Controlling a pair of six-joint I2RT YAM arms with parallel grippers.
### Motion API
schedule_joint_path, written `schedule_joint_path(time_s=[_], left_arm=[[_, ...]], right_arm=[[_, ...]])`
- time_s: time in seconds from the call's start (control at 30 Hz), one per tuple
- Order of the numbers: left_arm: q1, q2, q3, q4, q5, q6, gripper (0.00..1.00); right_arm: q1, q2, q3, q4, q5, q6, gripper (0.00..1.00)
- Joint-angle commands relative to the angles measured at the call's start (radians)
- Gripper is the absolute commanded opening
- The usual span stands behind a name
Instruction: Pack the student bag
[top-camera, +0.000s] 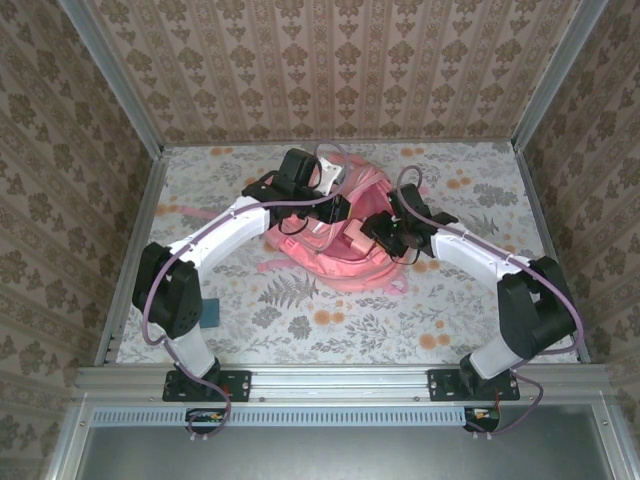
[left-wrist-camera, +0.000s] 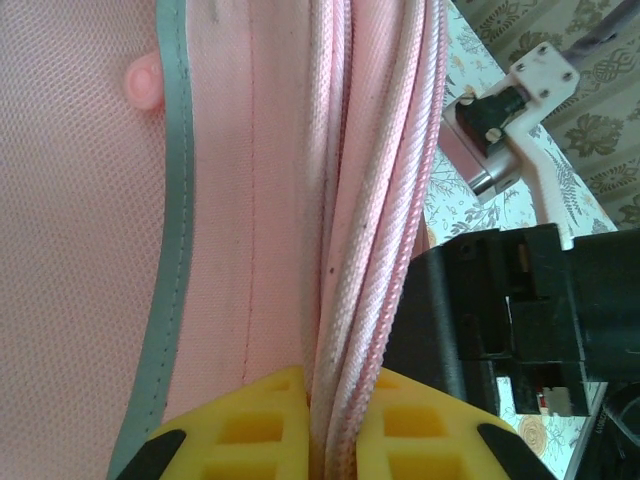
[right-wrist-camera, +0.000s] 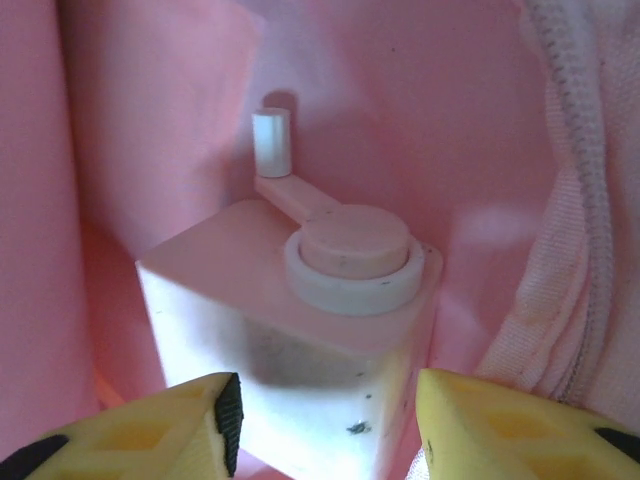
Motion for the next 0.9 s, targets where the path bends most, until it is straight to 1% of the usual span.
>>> schedule_joint_path(time_s=[0.0, 0.2, 0.4, 0.6, 0.7, 0.8, 0.87], left_arm=[[-0.002, -0.061, 0.051, 0.054, 0.006, -0.025, 0.0], [0.001, -0.088, 0.057, 0.074, -0.016, -0.049, 0.0], [0.001, -0.121, 0.047, 0.086, -0.028, -0.068, 0.0], [0.005, -0.139, 0.037, 0.087, -0.041, -0.082, 0.0], [0.009, -0.141, 0.031, 0.084, -0.048, -0.091, 0.0], [0.017, -0.139, 0.022, 0.09, -0.055, -0.107, 0.0], [0.025, -0.137, 0.018, 0.092, -0.057, -0.117, 0.0]], right_arm=[[0.01, 0.029, 0.041, -0.057, -0.001, -0.018, 0.55], [0.025, 0.09, 0.06, 0.039, -0.148, 0.006, 0.55], [0.046, 0.141, 0.047, 0.281, -0.245, 0.114, 0.5], [0.065, 0.243, 0.112, 0.474, -0.264, 0.171, 0.42], [0.072, 0.293, 0.149, 0.56, -0.269, 0.178, 0.4], [0.069, 0.317, 0.163, 0.601, -0.273, 0.185, 0.36], [0.065, 0.299, 0.142, 0.603, -0.269, 0.195, 0.36]])
